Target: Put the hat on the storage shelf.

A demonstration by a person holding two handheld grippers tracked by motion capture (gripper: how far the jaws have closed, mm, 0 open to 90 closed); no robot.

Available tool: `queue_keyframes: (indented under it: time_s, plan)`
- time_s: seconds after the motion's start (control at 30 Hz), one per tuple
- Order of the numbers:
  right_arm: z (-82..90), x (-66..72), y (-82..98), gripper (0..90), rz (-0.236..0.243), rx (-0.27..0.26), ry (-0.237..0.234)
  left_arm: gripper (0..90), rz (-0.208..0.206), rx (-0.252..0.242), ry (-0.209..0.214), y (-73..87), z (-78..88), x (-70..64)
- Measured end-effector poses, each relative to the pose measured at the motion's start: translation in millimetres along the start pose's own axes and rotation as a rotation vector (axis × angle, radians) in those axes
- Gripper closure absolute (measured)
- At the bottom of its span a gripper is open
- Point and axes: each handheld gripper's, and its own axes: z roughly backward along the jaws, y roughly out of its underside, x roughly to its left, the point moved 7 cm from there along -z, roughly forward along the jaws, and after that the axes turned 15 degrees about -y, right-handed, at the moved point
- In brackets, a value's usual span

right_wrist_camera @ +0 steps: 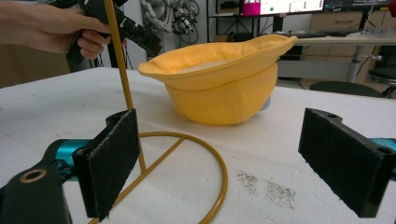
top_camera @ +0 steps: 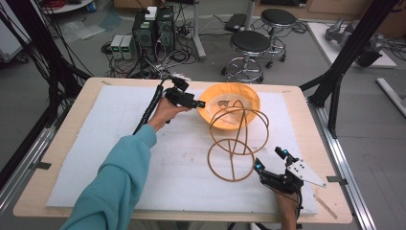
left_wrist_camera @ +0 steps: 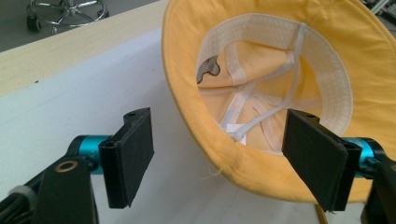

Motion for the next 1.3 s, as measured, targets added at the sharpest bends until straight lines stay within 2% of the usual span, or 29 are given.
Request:
queue_keyframes:
  time_s: [0.37,0.53,0.67,0.73,0.8,0.87,0.97,1.1,1.3]
  plan:
    - [0.5,0.1,-0.2,11.5,0.0,-0.008,0.002,34.1,-0.007,0.049,0.04,8.5,-9.2,-6.1]
    - [1.0,0.4,-0.2,11.5,0.0,-0.009,0.004,40.4,-0.014,0.088,0.042,14.0,-13.7,-6.8]
    - [1.1,0.0,-0.6,11.5,0.004,-0.014,0.008,54.0,-0.033,0.088,0.063,15.0,-13.7,-9.3]
    - [1.2,-0.1,-0.5,11.5,0.004,-0.013,0.008,65.8,-0.039,0.082,0.067,14.1,-12.3,-9.4]
    - [1.3,-0.1,-0.4,11.5,0.003,-0.012,0.007,75.7,-0.026,0.085,0.078,13.3,-10.5,-10.5]
    - [1.4,0.0,-0.3,11.5,-0.001,-0.012,0.008,83.2,-0.044,0.08,0.069,13.1,-9.8,-12.1]
    - [1.4,0.2,-0.5,11.5,-0.005,-0.016,0.006,84.8,-0.066,0.058,0.063,10.6,-7.7,-15.1]
    - [1.4,0.0,-0.7,11.5,-0.003,-0.019,0.006,85.1,-0.076,0.035,0.063,6.7,-2.7,-18.7]
    - [1.7,-0.4,-0.6,11.5,-0.001,-0.018,0.007,85.3,-0.097,0.004,0.063,-0.6,12.2,-16.2]
